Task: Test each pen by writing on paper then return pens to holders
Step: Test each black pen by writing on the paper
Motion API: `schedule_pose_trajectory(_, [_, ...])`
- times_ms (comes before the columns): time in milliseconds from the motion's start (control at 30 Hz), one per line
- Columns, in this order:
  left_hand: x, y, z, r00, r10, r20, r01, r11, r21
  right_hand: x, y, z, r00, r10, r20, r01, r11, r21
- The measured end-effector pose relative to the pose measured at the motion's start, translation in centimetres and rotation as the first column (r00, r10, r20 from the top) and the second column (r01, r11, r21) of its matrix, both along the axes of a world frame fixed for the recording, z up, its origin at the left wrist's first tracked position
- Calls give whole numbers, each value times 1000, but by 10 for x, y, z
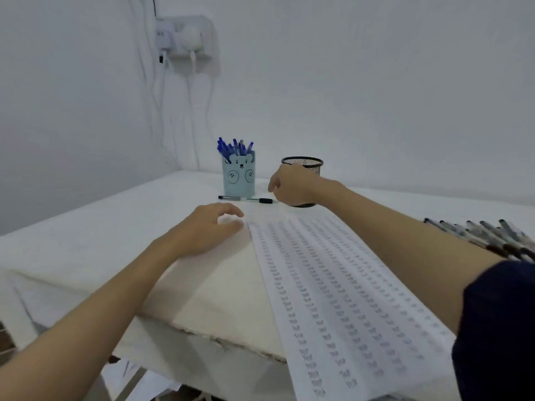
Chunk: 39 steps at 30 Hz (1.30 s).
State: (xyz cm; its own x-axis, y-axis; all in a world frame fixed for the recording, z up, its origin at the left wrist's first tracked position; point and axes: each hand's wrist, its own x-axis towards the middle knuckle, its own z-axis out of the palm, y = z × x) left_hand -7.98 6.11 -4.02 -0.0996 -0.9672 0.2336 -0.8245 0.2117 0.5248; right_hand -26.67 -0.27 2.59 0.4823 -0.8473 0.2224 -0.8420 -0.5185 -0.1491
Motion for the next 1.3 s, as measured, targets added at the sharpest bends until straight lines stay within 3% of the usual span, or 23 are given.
schedule_pose_trajectory(133, [17, -4, -14, 999, -2, 51, 4, 999, -35, 34, -27, -26, 987, 3, -159, 2, 999, 32])
schedule_pose_trajectory(300, [24, -10, -22, 997, -12, 72, 17, 998, -67, 49, -58, -52, 980, -51, -192, 58, 998, 34])
schedule_pose_trajectory(500, [26, -14, -23, 994, -4, 110, 13, 997, -76, 52, -63, -58, 996, -73, -40, 67, 988, -140])
schedule_pose_trajectory(800, [25, -4, -22, 997, -17, 75, 23, 997, -77, 35, -32, -20, 984, -98, 151, 79, 989, 128])
schedule_pose_trajectory(900, [23, 2, -18, 1000, 4, 26, -1, 991, -130, 9, -9, 3, 874, -202, 441, -7, 904, 426])
schedule_pose_trajectory(967, [18, 8, -13, 1000, 12, 16, -9, 982, -190, -14, 10, 12, 782, -258, 567, -75, 865, 496])
schedule_pose_trajectory(1133, [-17, 26, -6, 995, -94, 16, 95, 975, -202, -74, 52, 12, 682, -390, 619, -57, 816, 576])
schedule_pose_trajectory(1300, [-78, 56, -3, 956, -285, 66, 289, 955, -59, -117, 98, -3, 460, -482, 746, -265, 727, 634])
